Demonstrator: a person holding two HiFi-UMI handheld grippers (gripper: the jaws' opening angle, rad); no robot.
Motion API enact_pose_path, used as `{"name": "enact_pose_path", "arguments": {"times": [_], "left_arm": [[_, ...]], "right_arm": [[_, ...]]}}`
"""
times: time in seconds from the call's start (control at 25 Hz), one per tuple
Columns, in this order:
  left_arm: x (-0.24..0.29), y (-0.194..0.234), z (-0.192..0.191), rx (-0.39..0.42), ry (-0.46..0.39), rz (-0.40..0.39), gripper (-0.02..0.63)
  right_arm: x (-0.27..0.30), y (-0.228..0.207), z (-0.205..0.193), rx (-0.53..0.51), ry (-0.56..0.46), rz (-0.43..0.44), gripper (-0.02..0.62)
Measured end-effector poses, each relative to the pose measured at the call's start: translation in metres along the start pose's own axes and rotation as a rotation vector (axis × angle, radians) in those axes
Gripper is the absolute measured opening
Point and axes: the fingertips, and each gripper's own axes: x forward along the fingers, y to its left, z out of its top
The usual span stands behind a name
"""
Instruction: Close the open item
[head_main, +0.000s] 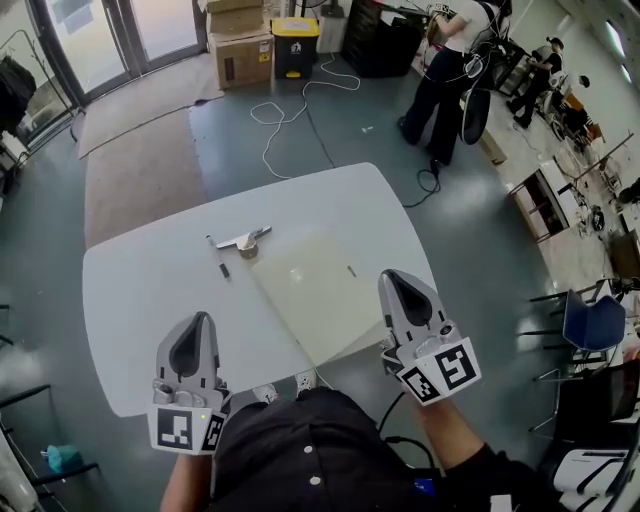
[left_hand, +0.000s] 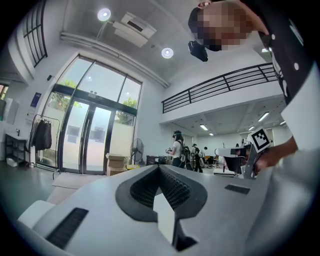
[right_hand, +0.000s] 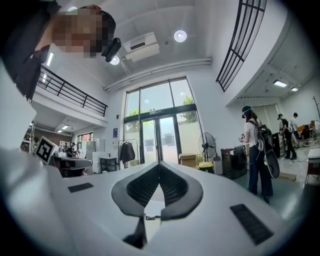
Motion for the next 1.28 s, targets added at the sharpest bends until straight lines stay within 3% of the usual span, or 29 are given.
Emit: {"name": "enact_pose_path", "arguments": {"times": [0.28, 0.64, 1.28], "left_arm": [[-0.022, 0.019, 0.025, 0.022, -0.040, 0.056, 0.015], [-0.033, 0.023, 0.034, 0.060, -0.048, 0.104, 0.015], [-0.031, 0.017, 0.029, 0.054, -0.037, 0.104, 0.015]], "right_arm": [[-0.016, 0.002, 0.026, -0.032, -0.048, -0.036, 0.026], [-0.025, -0.004, 0.030, -0.076, -0.055, -0.088, 0.026], [-0.018, 0.016, 0.029, -0.102, -0.060, -0.037, 0.025]]}}
